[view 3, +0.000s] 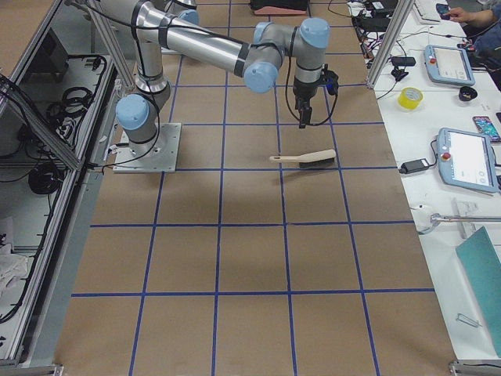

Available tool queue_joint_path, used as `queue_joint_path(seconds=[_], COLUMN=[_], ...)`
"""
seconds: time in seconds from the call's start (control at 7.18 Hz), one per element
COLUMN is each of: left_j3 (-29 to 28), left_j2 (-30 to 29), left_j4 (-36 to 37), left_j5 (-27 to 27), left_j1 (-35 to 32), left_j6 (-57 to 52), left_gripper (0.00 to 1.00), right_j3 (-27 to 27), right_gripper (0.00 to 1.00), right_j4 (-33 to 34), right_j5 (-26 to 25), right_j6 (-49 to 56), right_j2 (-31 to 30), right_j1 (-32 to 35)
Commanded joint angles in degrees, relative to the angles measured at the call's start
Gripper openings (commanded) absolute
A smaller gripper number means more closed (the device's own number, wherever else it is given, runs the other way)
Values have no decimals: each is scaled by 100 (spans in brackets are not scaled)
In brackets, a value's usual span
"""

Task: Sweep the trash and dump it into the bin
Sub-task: 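Tip dustpan into black bin with left gripper while right gripper sets brush down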

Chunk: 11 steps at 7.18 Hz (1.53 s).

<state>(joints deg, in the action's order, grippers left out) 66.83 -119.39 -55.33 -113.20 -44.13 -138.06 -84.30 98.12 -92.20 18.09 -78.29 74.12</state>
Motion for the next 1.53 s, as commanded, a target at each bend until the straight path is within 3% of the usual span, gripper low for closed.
queue_joint_path(seconds=[0.0,0.14,0.28,0.56,0.7,0.84,1.11,1.39], left_j3=[459,985,1051,1008,816,614,586,612], left_j2=[-23,125,188,311,450,565,758,777], left_j4=[1164,1695,1753,1535,951,144,-931,-1286], left_j5=[-874,-1158,-1160,-1091,-716,80,1505,1861], left_j1=[-471,-700,-728,-737,-754,-755,-833,-1297], left_j6=[294,323,271,104,104,112,217,418], left_gripper=[0,0,0,0,0,0,0,0], right_j3=[1288,1450,1347,577,129,-58,-78,-104], right_gripper=[100,100,100,99,100,100,100,100], right_j4=[-1937,-2103,-2191,-2070,-1521,-1281,-745,-680], right_j5=[61,44,52,79,131,123,175,176], right_j6=[-1369,-2004,-2211,-2344,-2275,-2196,-2195,-2099], right_j2=[-151,-221,-456,-965,-1264,-1433,-1443,-1443], right_j1=[800,1275,1541,1622,1632,1632,1632,1623])
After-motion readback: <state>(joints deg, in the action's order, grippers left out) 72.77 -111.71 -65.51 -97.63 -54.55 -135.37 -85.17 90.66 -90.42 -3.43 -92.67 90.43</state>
